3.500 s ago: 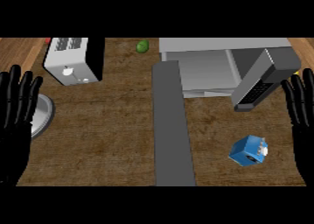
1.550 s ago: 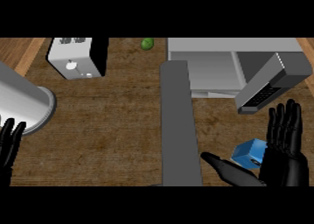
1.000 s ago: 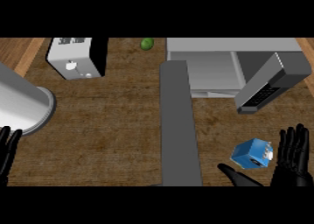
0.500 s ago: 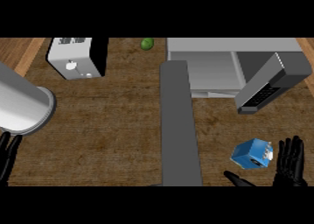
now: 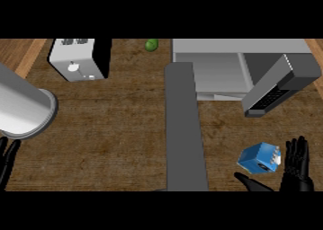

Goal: Pick up the milk, place it into the microwave and close the microwave

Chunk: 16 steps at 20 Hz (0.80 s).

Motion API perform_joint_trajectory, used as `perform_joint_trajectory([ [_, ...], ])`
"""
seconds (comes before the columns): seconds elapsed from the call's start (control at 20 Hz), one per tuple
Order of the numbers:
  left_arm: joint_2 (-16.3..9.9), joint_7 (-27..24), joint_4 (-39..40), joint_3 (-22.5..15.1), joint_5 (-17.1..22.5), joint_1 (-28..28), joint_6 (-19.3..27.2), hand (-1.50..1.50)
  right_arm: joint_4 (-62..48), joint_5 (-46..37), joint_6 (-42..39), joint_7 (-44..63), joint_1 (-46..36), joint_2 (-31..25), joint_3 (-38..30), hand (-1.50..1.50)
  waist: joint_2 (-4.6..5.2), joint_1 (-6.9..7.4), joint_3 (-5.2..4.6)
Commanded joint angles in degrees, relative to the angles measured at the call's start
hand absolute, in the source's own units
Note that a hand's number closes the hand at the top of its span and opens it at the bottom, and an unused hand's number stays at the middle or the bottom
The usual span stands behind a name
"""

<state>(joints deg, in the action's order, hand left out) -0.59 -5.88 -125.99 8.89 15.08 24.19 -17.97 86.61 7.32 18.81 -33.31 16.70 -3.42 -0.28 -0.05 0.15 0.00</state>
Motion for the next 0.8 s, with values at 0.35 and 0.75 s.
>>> perform_joint_trajectory([
  [0.35, -2.47, 3.46, 0.73, 5.33, 4.31, -2.87, -0.2, -1.5, -16.72, 0.08, 3.72, -5.93, -6.99, 0.09, -8.06, -1.5, 0.11, -0.04, 0.02],
  [0.75, -4.07, 2.45, 0.32, 6.52, 7.37, -0.69, -3.26, -1.5, -29.34, 3.62, -3.02, -13.88, -9.69, -2.68, -13.4, -1.5, 0.03, 0.11, 0.04],
])
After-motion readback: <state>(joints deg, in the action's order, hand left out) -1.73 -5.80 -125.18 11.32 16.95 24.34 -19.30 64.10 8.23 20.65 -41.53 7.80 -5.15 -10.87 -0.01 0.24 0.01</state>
